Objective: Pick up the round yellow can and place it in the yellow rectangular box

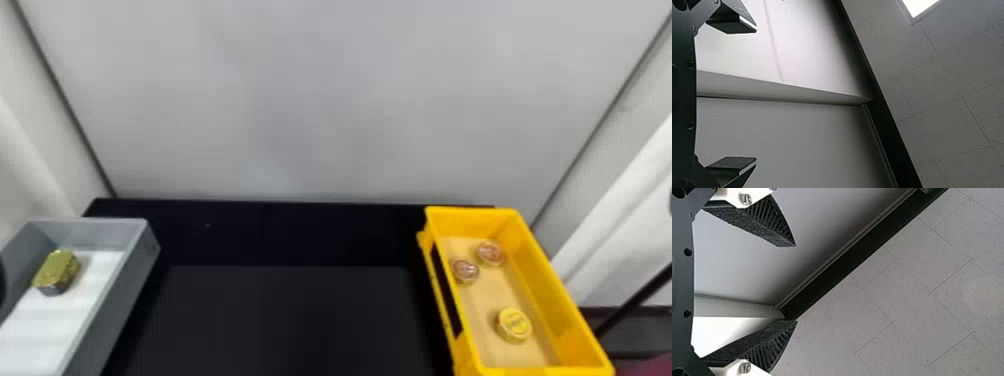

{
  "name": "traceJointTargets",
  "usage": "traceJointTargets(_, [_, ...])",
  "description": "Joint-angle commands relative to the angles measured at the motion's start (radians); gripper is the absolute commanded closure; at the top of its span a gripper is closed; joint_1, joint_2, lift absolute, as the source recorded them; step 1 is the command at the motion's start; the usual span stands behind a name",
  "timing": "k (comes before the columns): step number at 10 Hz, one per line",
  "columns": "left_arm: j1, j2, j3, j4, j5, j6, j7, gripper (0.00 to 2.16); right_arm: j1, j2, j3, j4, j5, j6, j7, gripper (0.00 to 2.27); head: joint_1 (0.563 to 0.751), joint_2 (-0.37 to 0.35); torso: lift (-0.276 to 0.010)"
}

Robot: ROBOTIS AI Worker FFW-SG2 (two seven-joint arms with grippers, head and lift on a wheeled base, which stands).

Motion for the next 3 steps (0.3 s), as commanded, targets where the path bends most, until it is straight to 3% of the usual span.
traceJointTargets(1, [0.000, 0.002, -0.004, 0.000, 0.000, -0.002, 0.001, 0.10, 0.000, 0.000, 0.001, 0.000, 0.000, 0.001, 0.003, 0.09, 0.694, -0.078, 0.000])
traceJointTargets(3, [0.000, 0.002, -0.004, 0.000, 0.000, -0.003, 0.001, 0.10, 0.000, 0.000, 0.001, 0.000, 0.000, -0.001, 0.005, 0.09, 0.694, -0.078, 0.000])
